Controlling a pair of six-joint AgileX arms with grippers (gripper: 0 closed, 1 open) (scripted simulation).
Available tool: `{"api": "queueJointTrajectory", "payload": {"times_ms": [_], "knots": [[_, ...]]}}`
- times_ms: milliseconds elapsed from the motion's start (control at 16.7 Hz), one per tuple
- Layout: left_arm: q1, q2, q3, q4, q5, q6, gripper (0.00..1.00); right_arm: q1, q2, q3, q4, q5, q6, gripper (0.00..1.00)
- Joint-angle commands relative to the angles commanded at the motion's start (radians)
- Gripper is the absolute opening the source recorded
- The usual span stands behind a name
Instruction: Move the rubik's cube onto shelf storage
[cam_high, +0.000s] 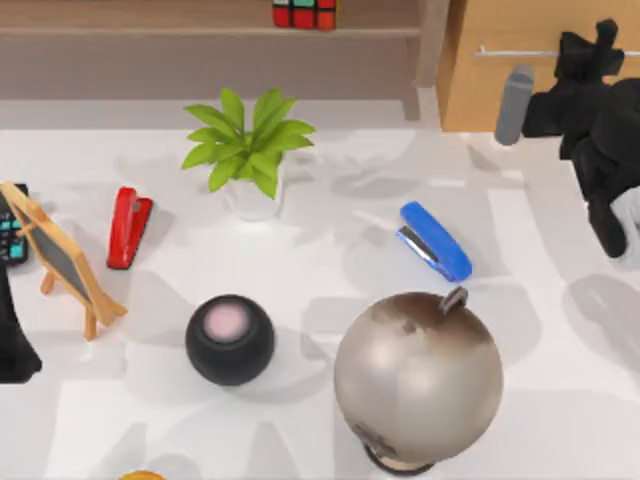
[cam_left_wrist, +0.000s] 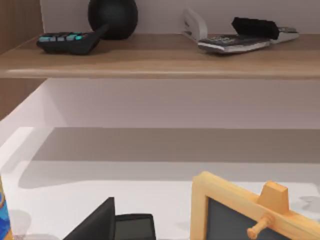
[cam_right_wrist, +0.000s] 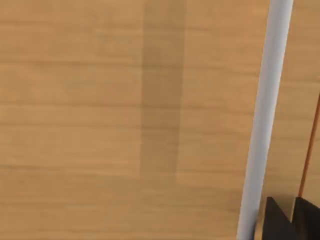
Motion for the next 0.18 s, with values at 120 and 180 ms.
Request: {"api": "queueJointTrajectory", "payload": {"times_ms": [120, 180], "knots": [[0.000, 0.000, 0.000, 0.000, 0.000, 0.000, 1.00, 0.000, 0.000, 0.000, 0.000, 0.000, 0.000, 1.00], [0.000, 0.000, 0.000, 0.000, 0.000, 0.000, 1.00, 0.000, 0.000, 0.000, 0.000, 0.000, 0.000, 1.00]]}}
